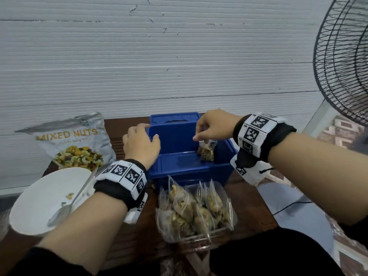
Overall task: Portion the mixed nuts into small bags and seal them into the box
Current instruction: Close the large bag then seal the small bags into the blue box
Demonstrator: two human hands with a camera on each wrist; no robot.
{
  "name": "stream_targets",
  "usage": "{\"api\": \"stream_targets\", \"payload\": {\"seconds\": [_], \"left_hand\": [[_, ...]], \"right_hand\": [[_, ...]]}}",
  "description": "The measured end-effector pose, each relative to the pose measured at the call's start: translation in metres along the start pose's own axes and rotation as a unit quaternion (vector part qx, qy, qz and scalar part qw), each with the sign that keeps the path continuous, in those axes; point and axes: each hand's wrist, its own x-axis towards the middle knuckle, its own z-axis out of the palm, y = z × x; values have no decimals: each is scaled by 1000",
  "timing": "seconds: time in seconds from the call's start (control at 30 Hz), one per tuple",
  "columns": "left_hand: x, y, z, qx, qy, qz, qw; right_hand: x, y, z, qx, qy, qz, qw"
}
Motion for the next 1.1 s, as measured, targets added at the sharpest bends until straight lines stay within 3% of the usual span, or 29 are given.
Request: {"api": "stream_targets", "payload": {"seconds": [0.1, 0.23, 0.37, 0.6, 0.8, 1.1], "left_hand": [[-25, 6, -12, -11, -1, 33, 999], [-59, 5, -22, -51, -42, 100, 993], [-79, 4, -26, -74, -85, 104, 988], [-95, 9, -30, -106, -126, 65, 984], [-101, 10, -30, -76, -167, 42, 982], [-108, 22, -34, -6, -229, 59, 972]], "right_hand": [[-25, -16, 8, 39, -9, -22, 999], [-52, -35, 23, 72, -85, -55, 992], [-65, -49, 35, 72, -131, -66, 987], [-74, -63, 50, 48, -100, -57, 992], [-79, -56, 54, 70, -32, -22, 997], [-87, -47, 51, 68, 21, 1, 997]]}}
